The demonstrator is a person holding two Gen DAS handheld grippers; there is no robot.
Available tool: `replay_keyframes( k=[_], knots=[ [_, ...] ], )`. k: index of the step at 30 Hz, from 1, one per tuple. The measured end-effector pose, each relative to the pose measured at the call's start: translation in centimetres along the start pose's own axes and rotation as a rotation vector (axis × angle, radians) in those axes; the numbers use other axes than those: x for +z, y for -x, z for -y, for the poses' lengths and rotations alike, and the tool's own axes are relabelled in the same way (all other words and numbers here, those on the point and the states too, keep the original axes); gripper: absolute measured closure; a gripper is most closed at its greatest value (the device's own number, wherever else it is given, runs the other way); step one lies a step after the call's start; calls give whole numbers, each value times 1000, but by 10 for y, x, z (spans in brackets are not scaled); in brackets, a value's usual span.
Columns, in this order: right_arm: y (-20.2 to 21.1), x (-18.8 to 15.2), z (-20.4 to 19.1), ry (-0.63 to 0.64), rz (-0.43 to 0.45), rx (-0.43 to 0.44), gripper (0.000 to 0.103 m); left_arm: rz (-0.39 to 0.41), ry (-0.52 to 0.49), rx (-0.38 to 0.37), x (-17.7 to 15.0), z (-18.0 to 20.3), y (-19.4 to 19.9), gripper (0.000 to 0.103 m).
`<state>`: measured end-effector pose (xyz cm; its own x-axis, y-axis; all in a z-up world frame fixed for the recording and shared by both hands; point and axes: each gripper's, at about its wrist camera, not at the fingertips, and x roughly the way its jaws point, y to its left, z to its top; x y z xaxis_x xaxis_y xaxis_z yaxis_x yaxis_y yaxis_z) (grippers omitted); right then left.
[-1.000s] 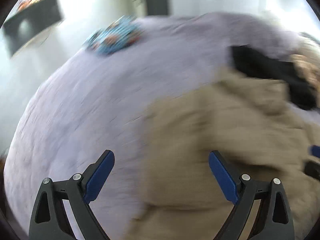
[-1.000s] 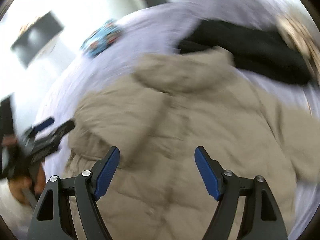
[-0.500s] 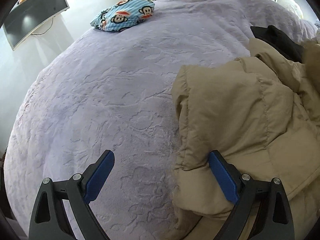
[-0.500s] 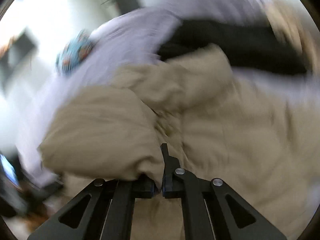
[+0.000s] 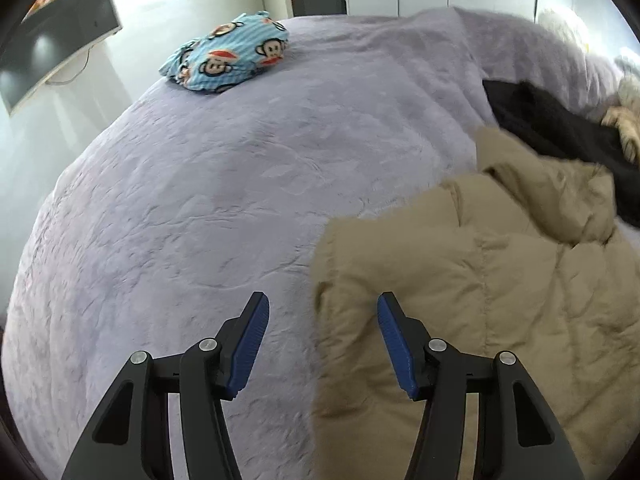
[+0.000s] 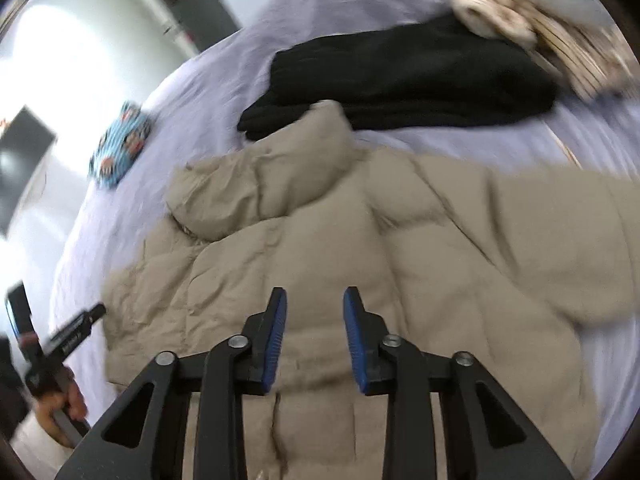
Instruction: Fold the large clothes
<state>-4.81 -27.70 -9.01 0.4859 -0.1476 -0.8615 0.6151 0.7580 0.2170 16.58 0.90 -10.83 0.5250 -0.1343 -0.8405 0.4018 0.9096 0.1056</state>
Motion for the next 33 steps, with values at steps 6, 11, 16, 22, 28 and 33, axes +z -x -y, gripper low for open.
replay_keyframes(
  k=[6, 11, 16, 22, 28, 33],
  knots=[
    [-52, -18, 24, -39, -174, -92, 85, -30, -43, 31, -7, 12, -27, 44],
    [-47, -35, 17, 48, -145, -100, 85, -44, -53, 49, -7, 15, -32, 44],
    [-25, -17, 36, -74, -100, -64, 80, -48, -34, 52, -3, 10, -7, 44],
    [3, -20, 41, -64, -81, -9, 78, -46, 31, 52, -28, -3, 28, 44],
    [-7, -42, 33, 19, -109, 27, 78, -105, 11, 86, -65, -4, 9, 43],
    [-40, -52, 31, 49, -183, -43, 78, -114, 25, 105, -65, -6, -6, 32]
  ],
)
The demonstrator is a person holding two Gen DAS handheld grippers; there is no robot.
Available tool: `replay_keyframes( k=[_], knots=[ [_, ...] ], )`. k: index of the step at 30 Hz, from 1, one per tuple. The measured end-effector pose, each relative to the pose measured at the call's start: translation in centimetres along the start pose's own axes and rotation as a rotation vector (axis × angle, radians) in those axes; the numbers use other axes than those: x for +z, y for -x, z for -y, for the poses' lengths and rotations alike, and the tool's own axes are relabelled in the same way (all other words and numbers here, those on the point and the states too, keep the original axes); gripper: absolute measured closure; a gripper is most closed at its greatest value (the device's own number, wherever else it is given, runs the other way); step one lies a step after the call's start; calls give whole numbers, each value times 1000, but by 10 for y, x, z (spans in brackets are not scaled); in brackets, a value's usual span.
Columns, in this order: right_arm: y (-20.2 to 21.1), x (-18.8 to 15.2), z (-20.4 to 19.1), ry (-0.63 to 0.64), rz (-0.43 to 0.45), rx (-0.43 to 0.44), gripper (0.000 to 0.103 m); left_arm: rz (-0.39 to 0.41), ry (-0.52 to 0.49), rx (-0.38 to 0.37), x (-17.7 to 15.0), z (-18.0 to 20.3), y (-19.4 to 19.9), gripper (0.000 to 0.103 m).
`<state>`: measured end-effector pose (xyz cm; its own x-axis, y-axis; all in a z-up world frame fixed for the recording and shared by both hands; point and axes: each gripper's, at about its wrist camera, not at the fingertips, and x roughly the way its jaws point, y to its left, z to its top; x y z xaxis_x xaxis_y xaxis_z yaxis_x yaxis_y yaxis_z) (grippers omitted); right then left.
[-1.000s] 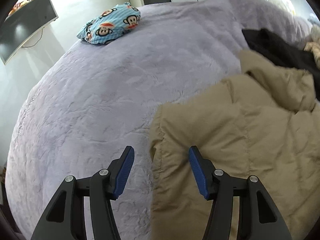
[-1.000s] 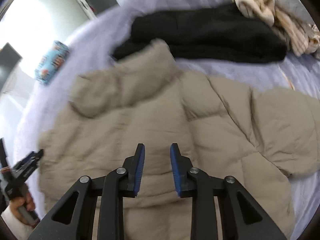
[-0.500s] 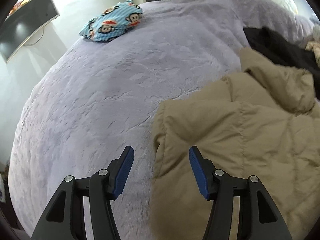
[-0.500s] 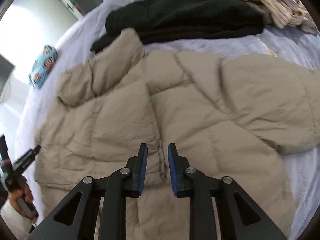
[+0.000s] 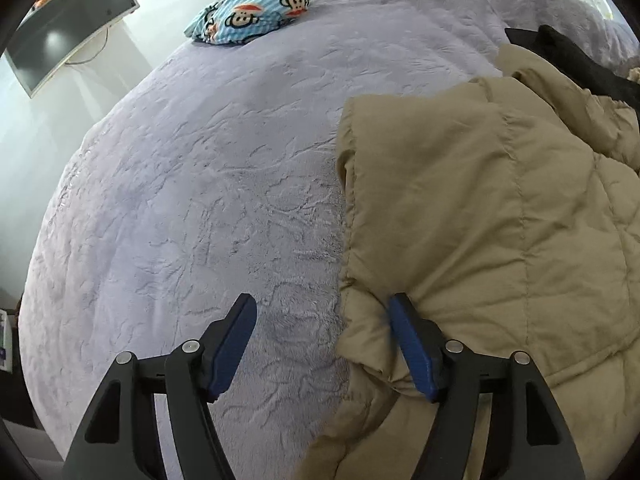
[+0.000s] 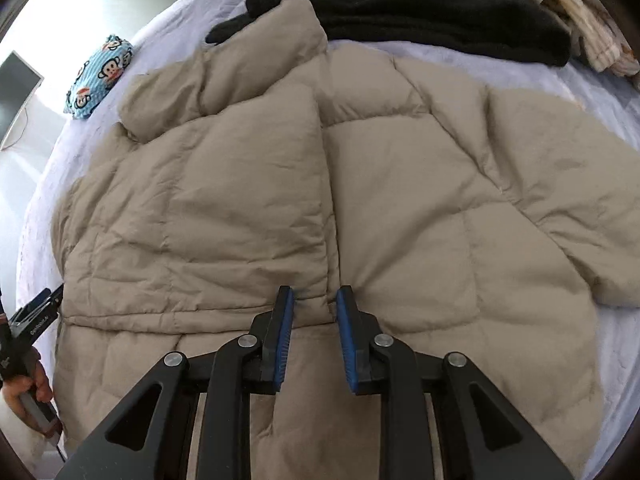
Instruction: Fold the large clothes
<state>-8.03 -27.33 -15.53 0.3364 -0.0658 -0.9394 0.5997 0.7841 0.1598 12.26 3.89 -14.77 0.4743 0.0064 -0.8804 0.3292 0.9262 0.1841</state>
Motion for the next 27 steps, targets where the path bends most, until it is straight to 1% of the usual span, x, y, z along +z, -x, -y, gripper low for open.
replay_keyframes(
  k=[2, 4, 6, 7, 9, 11, 12, 14, 15, 18, 19, 20, 21, 22, 23, 27],
  knots=[
    [5, 3, 4, -26, -2, 15, 78, -14, 0, 13, 4, 1, 7, 33],
    [16, 3, 13, -64, 7, 25, 76, -7, -12, 10, 6, 4, 21, 33],
    [26, -2, 24, -106, 12, 59, 68, 2, -29, -12, 7, 9, 38, 33],
    [34, -6, 33, -138, 15, 83, 58, 4, -43, -32, 7, 17, 49, 33],
    [46, -14, 49, -187, 28, 111, 49, 4, -66, -68, 3, 30, 64, 33],
    [61, -24, 66, -236, 41, 131, 44, 8, -102, -108, 0, 52, 80, 33],
    [65, -26, 74, -254, 42, 139, 42, 9, -126, -136, -2, 70, 88, 33],
    [77, -36, 93, -308, 51, 155, 29, 1, -153, -178, -5, 95, 97, 33],
    [80, -38, 102, -327, 56, 162, 27, -8, -168, -212, -7, 114, 102, 33],
    [97, -47, 137, -411, 81, 179, 27, -23, -186, -281, -11, 151, 115, 32],
    [101, -49, 149, -438, 90, 179, 20, -27, -191, -301, -13, 164, 120, 31],
    [105, -51, 162, -463, 99, 181, 16, -30, -198, -318, -15, 177, 124, 24],
    [109, -54, 175, -490, 113, 184, 16, -31, -204, -325, -17, 190, 128, 4],
    [114, -56, 187, -514, 124, 183, 16, -18, -205, -321, -18, 201, 133, 0],
    [117, -58, 198, -531, 131, 180, 16, -7, -211, -324, -20, 209, 138, 0],
    [129, -65, 239, -569, 148, 164, 16, -21, -242, -335, -26, 242, 146, 0]
  ],
)
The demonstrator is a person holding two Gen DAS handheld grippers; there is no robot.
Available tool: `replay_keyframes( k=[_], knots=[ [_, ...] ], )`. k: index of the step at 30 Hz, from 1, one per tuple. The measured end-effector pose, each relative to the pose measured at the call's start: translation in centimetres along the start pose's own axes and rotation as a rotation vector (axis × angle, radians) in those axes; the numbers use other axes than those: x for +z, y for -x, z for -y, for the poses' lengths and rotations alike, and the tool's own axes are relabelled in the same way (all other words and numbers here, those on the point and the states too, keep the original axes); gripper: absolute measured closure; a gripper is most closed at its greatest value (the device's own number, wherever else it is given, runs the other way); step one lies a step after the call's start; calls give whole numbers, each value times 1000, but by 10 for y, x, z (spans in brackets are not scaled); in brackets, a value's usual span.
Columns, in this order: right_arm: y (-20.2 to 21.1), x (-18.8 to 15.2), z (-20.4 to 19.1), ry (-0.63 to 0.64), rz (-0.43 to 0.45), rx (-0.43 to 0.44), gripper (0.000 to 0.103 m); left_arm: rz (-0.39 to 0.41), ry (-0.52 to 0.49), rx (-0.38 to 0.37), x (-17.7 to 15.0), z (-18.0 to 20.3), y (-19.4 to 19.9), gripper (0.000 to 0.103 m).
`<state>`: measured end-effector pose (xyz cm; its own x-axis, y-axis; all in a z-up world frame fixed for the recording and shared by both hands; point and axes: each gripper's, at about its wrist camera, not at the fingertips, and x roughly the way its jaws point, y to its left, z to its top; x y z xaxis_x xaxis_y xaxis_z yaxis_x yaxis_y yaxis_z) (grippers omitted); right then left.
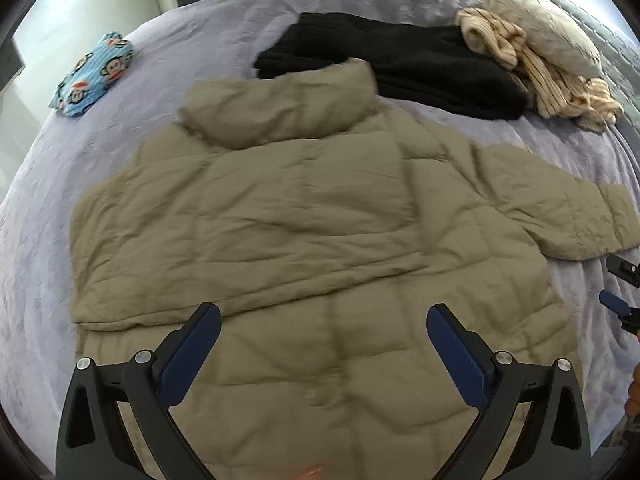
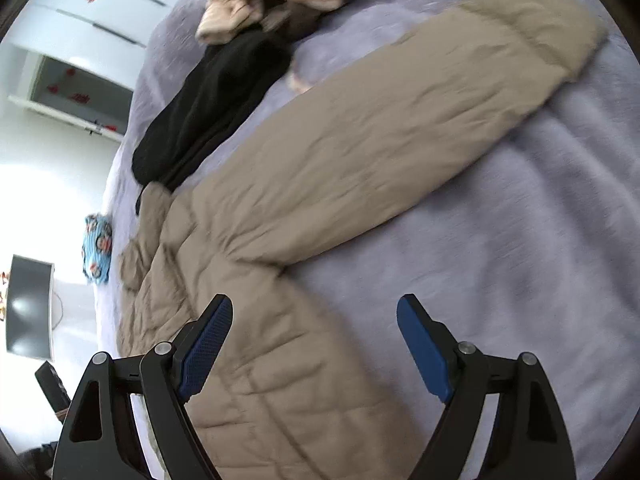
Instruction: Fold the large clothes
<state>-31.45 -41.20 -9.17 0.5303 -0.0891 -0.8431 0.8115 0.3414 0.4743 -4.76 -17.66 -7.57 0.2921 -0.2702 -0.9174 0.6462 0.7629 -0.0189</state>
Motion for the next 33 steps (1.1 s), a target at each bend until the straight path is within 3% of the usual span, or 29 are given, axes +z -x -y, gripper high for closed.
replay_keyframes(
  k=[10, 18, 25, 28, 30, 33],
  knots=[
    [18, 52, 83, -140, 87, -20, 15, -51, -7, -23, 10, 56, -14, 0],
    [16, 86, 127, -270, 143, 4, 14, -56, -38, 6, 19, 83, -20, 0],
    [4, 116, 165, -495, 165, 145, 14, -61, -50, 12, 25, 87, -24, 0],
    [-1, 129, 177, -574, 174, 243, 14, -61, -37, 19, 28, 85, -25, 0],
    [-3, 135, 180, -602, 198, 320, 14, -63, -22, 30, 29, 81, -27, 0],
    [-6, 140, 178, -610, 200, 364, 15, -61, 7, 47, 30, 71, -31, 0]
  ],
)
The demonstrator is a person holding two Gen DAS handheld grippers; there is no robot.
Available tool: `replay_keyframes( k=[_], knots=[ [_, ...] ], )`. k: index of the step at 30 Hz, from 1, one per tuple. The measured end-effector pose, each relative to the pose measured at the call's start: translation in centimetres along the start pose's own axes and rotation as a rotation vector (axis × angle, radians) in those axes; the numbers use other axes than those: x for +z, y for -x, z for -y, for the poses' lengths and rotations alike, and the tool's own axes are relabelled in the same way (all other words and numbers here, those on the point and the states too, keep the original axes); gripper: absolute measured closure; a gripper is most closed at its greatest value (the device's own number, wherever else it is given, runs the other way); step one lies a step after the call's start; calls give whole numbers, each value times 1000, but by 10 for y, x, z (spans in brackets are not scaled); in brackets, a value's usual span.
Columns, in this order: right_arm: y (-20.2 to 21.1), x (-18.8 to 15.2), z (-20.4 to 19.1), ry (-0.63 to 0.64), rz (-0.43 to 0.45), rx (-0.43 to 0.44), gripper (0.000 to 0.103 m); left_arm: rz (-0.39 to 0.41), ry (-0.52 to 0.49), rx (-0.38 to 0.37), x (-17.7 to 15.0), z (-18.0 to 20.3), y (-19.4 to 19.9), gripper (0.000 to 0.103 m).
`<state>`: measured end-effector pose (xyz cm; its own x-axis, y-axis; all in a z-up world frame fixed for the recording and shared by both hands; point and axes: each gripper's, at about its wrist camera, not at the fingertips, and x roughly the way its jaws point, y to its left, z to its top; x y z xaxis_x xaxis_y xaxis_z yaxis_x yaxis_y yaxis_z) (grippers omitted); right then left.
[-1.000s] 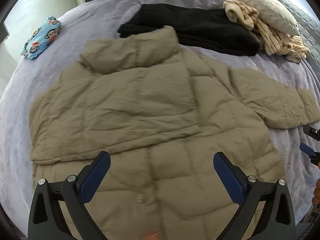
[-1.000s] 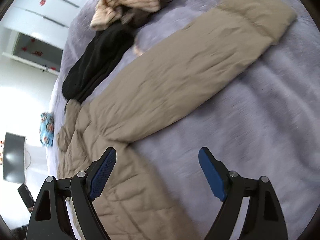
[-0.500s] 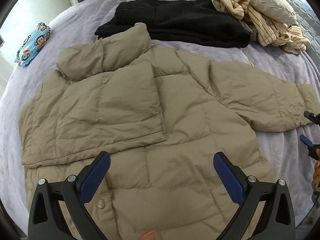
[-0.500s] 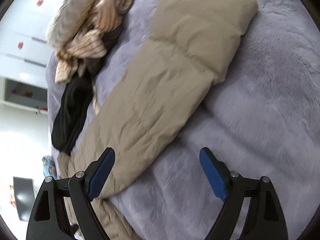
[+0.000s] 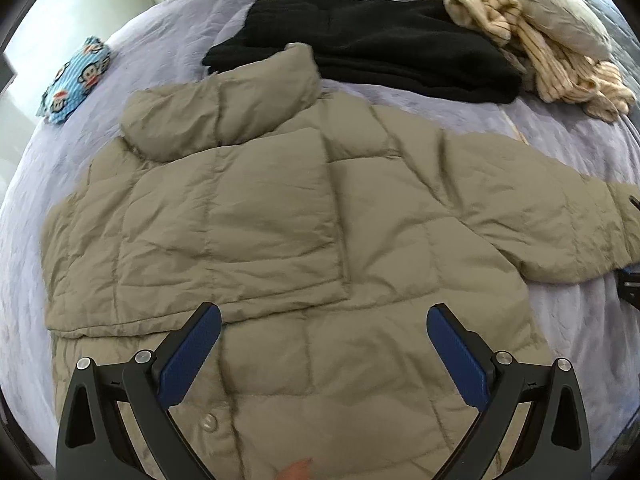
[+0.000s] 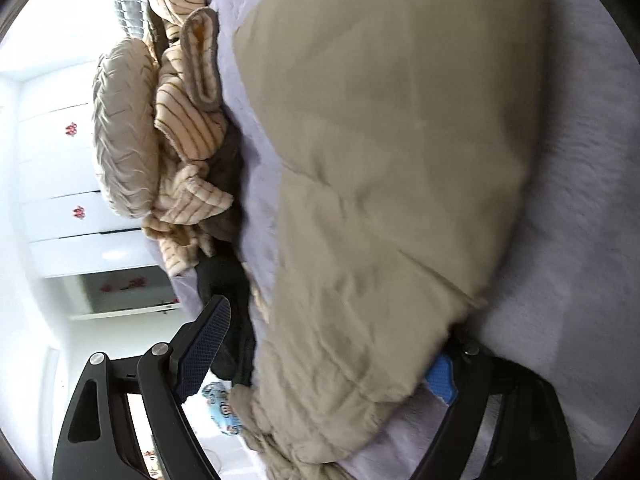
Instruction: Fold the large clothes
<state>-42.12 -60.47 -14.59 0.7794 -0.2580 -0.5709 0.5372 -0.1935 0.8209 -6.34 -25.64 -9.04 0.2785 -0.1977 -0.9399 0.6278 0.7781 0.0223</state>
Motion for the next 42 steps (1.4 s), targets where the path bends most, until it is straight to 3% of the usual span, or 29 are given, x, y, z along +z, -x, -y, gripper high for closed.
replay_keyframes(
  k=[1, 3, 5, 7, 8, 11, 16, 20, 23, 25, 29, 32, 35, 37, 39, 40, 41, 42],
  knots=[
    [-4, 0, -1, 0, -11, -7, 21, 1, 12, 11, 0, -6, -2, 0],
    [-12, -1, -4, 1, -27, -37, 47, -3, 25, 11, -1, -14, -4, 0],
    [-19, -3, -3, -14, -48, -52, 82, -14, 36, -13, -2, -26, -7, 0],
    [-25, -8, -12, 1, -60, -25, 94, 3, 56, -16, -3, -40, -3, 0],
    [-26, -11, -18, 23, -57, -23, 94, 9, 63, -4, -2, -46, -1, 0],
    [-29, -29, -53, 149, -75, 9, 95, 32, 104, 16, 0, -72, 3, 0],
    [-53, -91, -137, 426, -158, 41, 95, 65, 165, 4, 2, -116, 10, 0],
    [-89, -181, -211, 722, -263, 41, 95, 115, 194, 14, -1, -154, 20, 0],
    [-122, -271, -247, 956, -352, 43, 95, 142, 214, 69, -4, -186, 22, 0],
    [-150, -330, -255, 1070, -425, 33, 95, 141, 232, 77, -7, -205, 21, 0],
    [-204, -408, -231, 1143, -548, -63, 95, 134, 271, 80, -15, -238, 18, 0],
    [-237, -435, -200, 1126, -603, -158, 90, 129, 275, 96, -21, -253, 11, 0],
    [-256, -436, -168, 1045, -626, -238, 90, 116, 273, 79, -24, -257, 0, 0],
    [-260, -431, -154, 988, -622, -259, 81, 109, 264, 67, -23, -254, -9, 0],
    [-256, -428, -150, 958, -627, -252, 58, 104, 259, 51, -24, -250, -13, 0],
    [-250, -427, -151, 955, -632, -243, 36, 102, 256, 39, -22, -247, -16, 0],
    [-245, -427, -155, 956, -634, -232, 28, 103, 255, 33, -22, -246, -16, 0],
    [-237, -426, -159, 960, -627, -215, 28, 110, 254, 20, -20, -243, -15, 0]
  ],
)
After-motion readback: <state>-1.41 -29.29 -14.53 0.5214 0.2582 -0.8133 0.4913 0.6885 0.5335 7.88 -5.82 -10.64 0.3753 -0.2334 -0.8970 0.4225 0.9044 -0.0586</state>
